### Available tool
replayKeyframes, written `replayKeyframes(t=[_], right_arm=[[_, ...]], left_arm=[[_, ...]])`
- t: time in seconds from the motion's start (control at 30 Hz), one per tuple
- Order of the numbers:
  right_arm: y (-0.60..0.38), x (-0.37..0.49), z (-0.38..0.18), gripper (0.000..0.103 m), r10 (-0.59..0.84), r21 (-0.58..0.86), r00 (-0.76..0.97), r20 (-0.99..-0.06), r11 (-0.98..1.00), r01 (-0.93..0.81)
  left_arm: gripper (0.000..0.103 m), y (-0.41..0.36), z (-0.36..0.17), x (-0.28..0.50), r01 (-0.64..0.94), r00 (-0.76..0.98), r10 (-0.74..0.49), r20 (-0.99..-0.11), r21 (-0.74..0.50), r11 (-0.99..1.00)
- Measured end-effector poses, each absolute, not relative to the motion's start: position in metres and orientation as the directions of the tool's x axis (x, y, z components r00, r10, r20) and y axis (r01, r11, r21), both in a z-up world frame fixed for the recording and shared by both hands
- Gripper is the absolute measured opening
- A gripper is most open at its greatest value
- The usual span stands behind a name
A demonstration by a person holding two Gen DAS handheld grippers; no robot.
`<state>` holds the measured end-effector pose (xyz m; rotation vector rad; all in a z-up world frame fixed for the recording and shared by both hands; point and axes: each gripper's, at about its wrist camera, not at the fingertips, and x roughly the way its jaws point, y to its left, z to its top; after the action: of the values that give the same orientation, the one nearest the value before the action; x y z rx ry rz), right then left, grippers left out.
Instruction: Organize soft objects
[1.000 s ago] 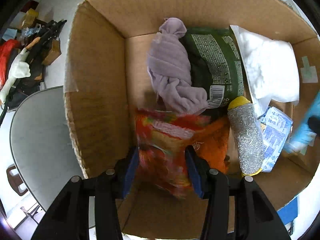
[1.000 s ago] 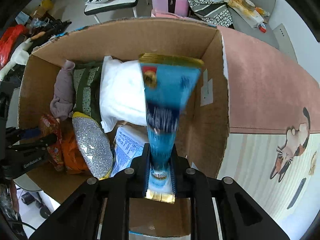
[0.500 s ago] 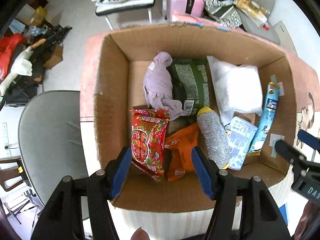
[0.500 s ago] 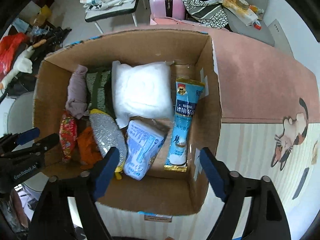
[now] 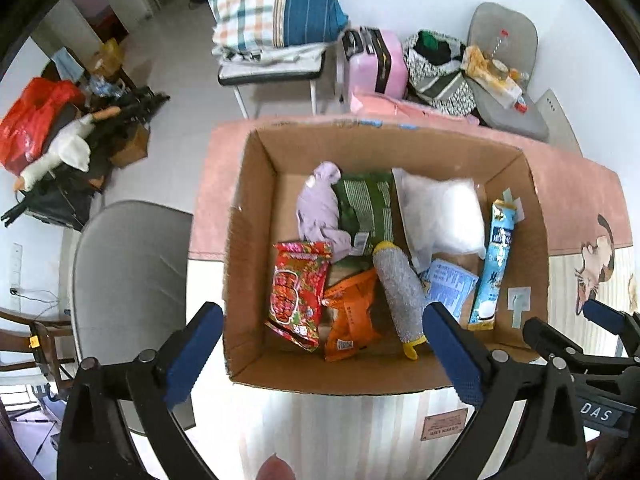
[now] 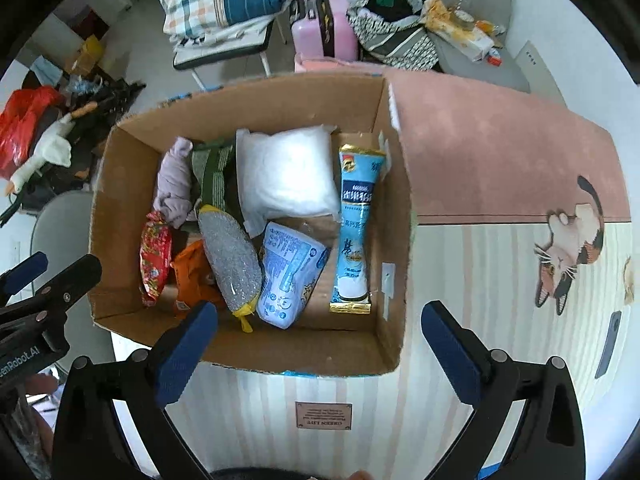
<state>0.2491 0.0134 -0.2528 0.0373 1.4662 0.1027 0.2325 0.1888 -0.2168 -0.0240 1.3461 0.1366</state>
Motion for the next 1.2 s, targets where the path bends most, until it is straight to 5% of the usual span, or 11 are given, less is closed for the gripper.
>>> replayKeyframes(t=[1.2], right_arm=[[-0.019,0.071,0.011,0.103,0.129,0.076,0.518,-0.845,0.990,-0.122]], left_arm=[[0.102,0.160,-0.004,0.066,-0.117,0.523,0.070,-0.849,0.009,0.993]])
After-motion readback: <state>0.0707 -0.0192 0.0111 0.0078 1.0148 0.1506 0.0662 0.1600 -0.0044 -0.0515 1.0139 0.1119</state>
